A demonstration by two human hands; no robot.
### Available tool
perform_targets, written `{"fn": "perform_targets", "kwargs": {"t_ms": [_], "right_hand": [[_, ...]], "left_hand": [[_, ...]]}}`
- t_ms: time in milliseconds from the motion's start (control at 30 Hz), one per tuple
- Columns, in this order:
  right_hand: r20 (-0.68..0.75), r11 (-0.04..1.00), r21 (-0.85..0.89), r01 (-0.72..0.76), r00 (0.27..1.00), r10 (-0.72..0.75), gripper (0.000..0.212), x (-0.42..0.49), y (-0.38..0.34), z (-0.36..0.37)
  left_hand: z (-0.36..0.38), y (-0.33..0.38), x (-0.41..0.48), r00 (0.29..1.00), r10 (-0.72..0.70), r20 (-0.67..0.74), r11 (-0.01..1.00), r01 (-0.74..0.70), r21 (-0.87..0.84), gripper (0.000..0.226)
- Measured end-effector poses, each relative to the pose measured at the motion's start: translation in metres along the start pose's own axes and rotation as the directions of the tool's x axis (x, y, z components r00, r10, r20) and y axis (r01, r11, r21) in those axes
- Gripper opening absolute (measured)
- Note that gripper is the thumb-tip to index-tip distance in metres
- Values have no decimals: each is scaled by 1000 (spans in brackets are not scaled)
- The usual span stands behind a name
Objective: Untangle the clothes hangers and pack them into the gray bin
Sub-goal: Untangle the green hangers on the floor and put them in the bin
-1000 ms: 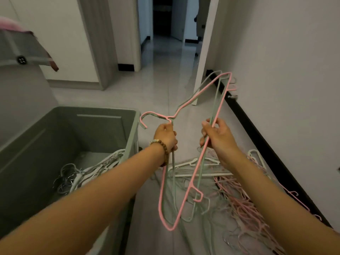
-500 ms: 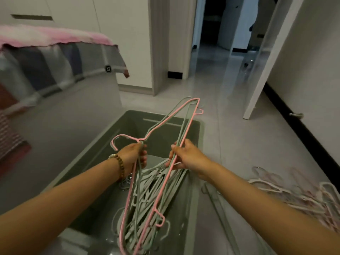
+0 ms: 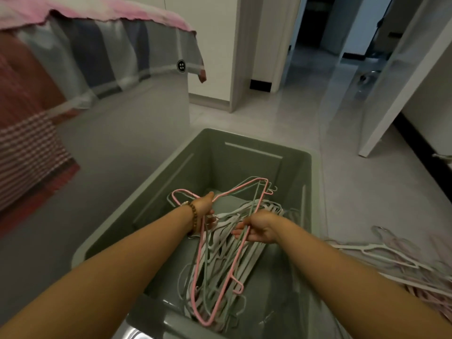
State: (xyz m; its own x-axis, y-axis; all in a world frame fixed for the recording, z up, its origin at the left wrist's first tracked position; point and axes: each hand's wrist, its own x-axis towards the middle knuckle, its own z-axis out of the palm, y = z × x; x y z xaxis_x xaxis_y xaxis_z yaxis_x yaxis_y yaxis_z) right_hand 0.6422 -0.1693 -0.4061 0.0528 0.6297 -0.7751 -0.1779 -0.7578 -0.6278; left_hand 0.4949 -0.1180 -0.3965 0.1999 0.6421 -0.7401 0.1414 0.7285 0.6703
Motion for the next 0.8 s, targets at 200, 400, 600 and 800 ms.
{"fn": "perform_targets", "kwargs": {"t_ms": [200,400,600,800], "right_hand": [[-104,994,-106,-17,995,6,34,24,20,9],[-107,945,-308,-106,991,76,16,25,24,6],[-149,879,-465,-104,988,38,47,20,25,8],[-84,869,-455,-196,981,177,58,11,31,11]], "left_hand": [[-7,-20,27,999,40,-20,987,-37,156,51],[-16,-41,40,995,104,-12,838,-81,540,58],[-12,-47,45,981,196,14,575,-127,808,58],[-20,-55,30,984,-63,169,877,-26,480,35]]}}
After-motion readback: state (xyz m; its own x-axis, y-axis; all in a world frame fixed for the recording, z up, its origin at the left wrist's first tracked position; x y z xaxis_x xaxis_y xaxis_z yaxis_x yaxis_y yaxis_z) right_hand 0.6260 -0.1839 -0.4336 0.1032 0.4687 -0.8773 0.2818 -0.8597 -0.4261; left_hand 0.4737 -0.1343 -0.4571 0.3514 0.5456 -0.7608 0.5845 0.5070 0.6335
